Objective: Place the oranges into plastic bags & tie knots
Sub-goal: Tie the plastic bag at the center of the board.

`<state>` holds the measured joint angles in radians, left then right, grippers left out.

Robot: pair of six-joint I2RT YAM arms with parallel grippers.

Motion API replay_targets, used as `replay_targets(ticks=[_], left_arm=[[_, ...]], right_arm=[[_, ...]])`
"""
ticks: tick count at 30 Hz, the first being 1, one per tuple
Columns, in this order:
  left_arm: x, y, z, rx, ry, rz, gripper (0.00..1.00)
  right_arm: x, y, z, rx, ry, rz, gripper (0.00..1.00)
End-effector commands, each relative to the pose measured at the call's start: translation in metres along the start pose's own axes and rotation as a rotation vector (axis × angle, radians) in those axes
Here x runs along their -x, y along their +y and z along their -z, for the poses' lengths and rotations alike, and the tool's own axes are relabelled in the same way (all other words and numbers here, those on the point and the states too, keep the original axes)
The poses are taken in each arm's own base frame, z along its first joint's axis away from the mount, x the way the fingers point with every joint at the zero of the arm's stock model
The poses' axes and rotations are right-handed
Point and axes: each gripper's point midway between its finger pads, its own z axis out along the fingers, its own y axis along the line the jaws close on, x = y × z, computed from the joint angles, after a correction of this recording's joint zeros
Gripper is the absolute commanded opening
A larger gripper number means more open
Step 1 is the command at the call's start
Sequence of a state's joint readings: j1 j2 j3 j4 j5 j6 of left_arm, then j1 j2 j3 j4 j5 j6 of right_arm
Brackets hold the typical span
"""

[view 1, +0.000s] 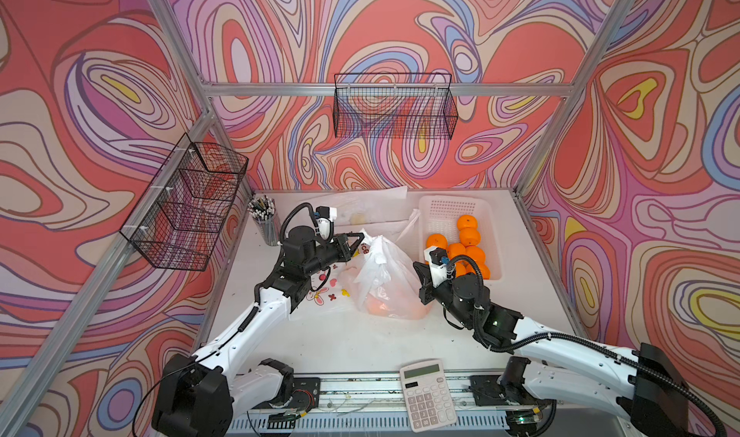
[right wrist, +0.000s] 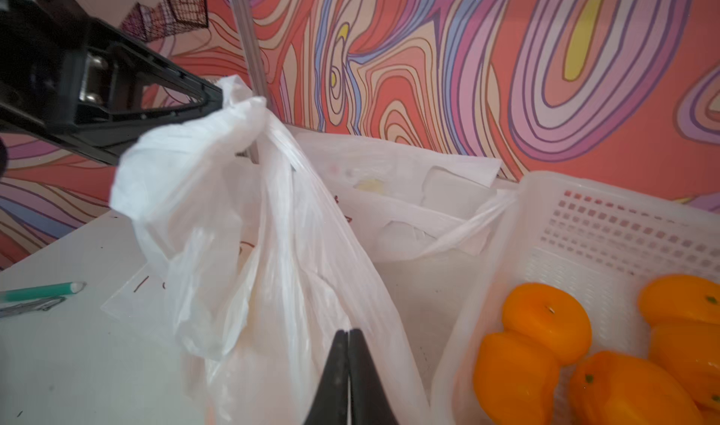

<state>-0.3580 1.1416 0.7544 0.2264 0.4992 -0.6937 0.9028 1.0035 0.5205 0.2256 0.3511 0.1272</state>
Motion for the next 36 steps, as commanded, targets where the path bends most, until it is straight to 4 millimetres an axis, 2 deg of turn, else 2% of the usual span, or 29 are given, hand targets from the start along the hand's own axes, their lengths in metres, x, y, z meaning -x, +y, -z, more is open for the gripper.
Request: replay_targets(ticks=[1, 2, 5, 7, 9, 15, 18, 21, 27, 30, 32, 34, 36], left_arm=[[-0.011, 0.026, 0.007, 0.118, 0.016, -0.049, 0.00], [-0.013, 0.023, 0.007, 0.102, 0.021, -0.052, 0.00], [-0.015, 0.012, 0.006, 0.038, 0.038, -0.047, 0.00], [-0.016, 0.009, 0.006, 0.021, 0.049, -0.041, 0.00], [-0.016, 0.008, 0.006, 0.016, 0.048, -0.035, 0.00], [-0.017, 0.005, 0.005, -0.001, 0.053, -0.016, 0.00], [-0.016, 0.005, 0.005, -0.003, 0.052, -0.014, 0.00], [-0.016, 0.005, 0.005, -0.003, 0.052, -0.009, 0.00], [-0.017, 0.004, 0.004, -0.011, 0.056, 0.000, 0.00], [-0.016, 0.004, 0.003, -0.013, 0.055, 0.002, 0.00], [-0.015, 0.003, 0.004, -0.011, 0.053, -0.002, 0.00], [-0.015, 0.004, 0.003, -0.004, 0.054, -0.006, 0.00], [-0.014, 0.006, 0.004, 0.014, 0.050, -0.019, 0.00]], right_arm=[[-0.036, -0.015, 0.006, -0.073, 0.113, -0.022, 0.00], [-0.033, -0.011, 0.006, -0.044, 0.099, -0.030, 0.00], [-0.014, 0.020, 0.009, 0.131, 0.044, -0.044, 0.01], [0.001, 0.046, 0.012, 0.273, 0.020, -0.009, 0.19], [0.009, 0.062, 0.011, 0.356, 0.008, 0.042, 0.28], [0.036, 0.076, -0.003, 0.385, -0.090, 0.220, 0.50], [0.050, 0.085, -0.010, 0.402, -0.135, 0.290, 0.54], [0.055, 0.093, -0.018, 0.409, -0.148, 0.341, 0.55], [0.062, 0.095, -0.029, 0.388, -0.170, 0.356, 0.56], [0.065, 0.097, -0.033, 0.387, -0.176, 0.354, 0.51], [0.065, 0.098, -0.035, 0.385, -0.173, 0.355, 0.42], [0.064, 0.098, -0.035, 0.383, -0.172, 0.354, 0.28], [0.063, 0.094, -0.034, 0.371, -0.168, 0.348, 0.08]])
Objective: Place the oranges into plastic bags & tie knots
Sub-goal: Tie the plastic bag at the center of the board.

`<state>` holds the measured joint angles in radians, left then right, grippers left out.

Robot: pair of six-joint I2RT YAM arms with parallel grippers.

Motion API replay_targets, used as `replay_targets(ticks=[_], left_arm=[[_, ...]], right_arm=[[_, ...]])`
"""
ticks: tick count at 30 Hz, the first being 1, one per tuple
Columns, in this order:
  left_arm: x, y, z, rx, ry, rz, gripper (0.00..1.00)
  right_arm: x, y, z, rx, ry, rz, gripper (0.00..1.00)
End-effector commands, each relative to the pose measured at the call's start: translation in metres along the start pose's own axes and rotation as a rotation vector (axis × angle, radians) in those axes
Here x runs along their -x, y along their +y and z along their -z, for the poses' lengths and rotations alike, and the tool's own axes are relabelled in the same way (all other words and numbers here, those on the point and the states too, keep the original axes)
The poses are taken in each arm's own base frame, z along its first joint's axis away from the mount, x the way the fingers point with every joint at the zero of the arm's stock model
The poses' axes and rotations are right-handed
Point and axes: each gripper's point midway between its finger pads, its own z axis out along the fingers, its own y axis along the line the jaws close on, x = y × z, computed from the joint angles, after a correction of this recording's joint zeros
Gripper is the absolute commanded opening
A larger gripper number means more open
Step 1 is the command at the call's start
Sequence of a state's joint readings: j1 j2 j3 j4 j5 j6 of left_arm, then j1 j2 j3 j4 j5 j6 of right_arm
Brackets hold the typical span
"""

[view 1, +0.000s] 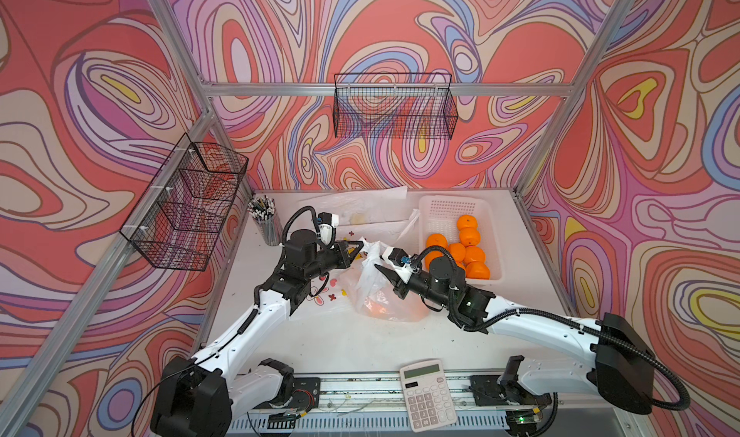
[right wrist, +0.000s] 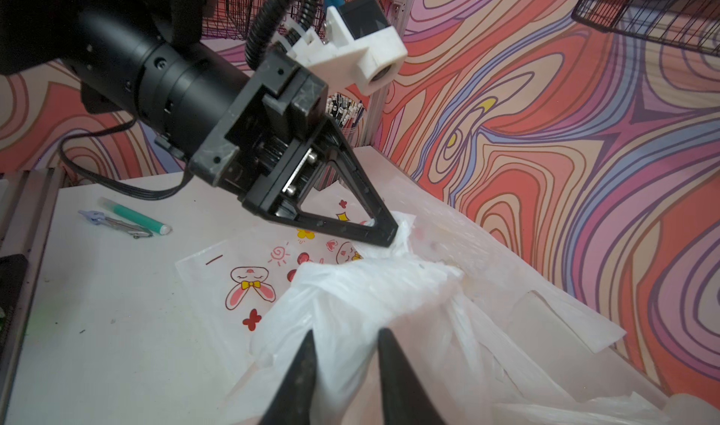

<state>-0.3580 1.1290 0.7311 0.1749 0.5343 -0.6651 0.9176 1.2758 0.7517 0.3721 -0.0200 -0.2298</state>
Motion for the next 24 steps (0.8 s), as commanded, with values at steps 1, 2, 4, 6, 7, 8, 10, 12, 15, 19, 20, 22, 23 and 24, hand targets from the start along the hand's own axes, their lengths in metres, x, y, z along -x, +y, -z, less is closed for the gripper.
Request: replay_targets(ticks=[1, 2, 4, 6, 7, 8, 10, 12, 15, 19, 20, 22, 23, 24], left_arm=[[0.006, 0.001, 0.003, 0.020, -0.017, -0.028, 0.00], [0.008, 0.004, 0.004, 0.044, -0.024, -0.042, 0.00], [0.015, 0.007, 0.008, 0.089, -0.043, -0.075, 0.00], [0.024, 0.011, 0.013, 0.128, -0.065, -0.106, 0.00], [0.029, 0.012, 0.015, 0.145, -0.077, -0.121, 0.00], [0.034, 0.011, 0.017, 0.155, -0.089, -0.138, 0.00], [0.044, 0.008, 0.020, 0.170, -0.112, -0.175, 0.00], [0.054, -0.003, 0.023, 0.155, -0.133, -0.212, 0.00], [0.075, -0.028, 0.029, 0.110, -0.166, -0.273, 0.00], [0.103, -0.061, 0.046, 0.086, -0.225, -0.351, 0.00], [0.110, -0.069, 0.051, 0.082, -0.240, -0.366, 0.00], [0.118, -0.081, 0.061, 0.083, -0.266, -0.390, 0.00], [0.123, -0.088, 0.069, 0.080, -0.283, -0.407, 0.00], [0.126, -0.093, 0.075, 0.082, -0.296, -0.417, 0.00]], right_arm=[[0.013, -0.005, 0.003, -0.023, -0.036, 0.013, 0.00], [0.012, -0.006, 0.006, -0.029, -0.032, 0.008, 0.00], [0.009, -0.011, 0.012, -0.060, -0.019, -0.014, 0.00], [0.004, -0.017, 0.019, -0.098, 0.005, -0.044, 0.00], [0.000, -0.021, 0.023, -0.121, 0.028, -0.067, 0.00], [-0.004, -0.024, 0.027, -0.142, 0.051, -0.085, 0.00], [-0.012, -0.033, 0.034, -0.199, 0.095, -0.132, 0.00], [-0.009, -0.036, 0.040, -0.215, 0.102, -0.175, 0.00], [0.012, -0.047, 0.047, -0.255, 0.082, -0.220, 0.00], [0.056, -0.058, 0.042, -0.263, 0.064, -0.224, 0.00], [0.066, -0.059, 0.038, -0.252, 0.061, -0.224, 0.00], [0.080, -0.062, 0.032, -0.249, 0.056, -0.231, 0.00], [0.086, -0.063, 0.030, -0.247, 0.050, -0.236, 0.00], [0.091, -0.065, 0.028, -0.254, 0.044, -0.242, 0.00]])
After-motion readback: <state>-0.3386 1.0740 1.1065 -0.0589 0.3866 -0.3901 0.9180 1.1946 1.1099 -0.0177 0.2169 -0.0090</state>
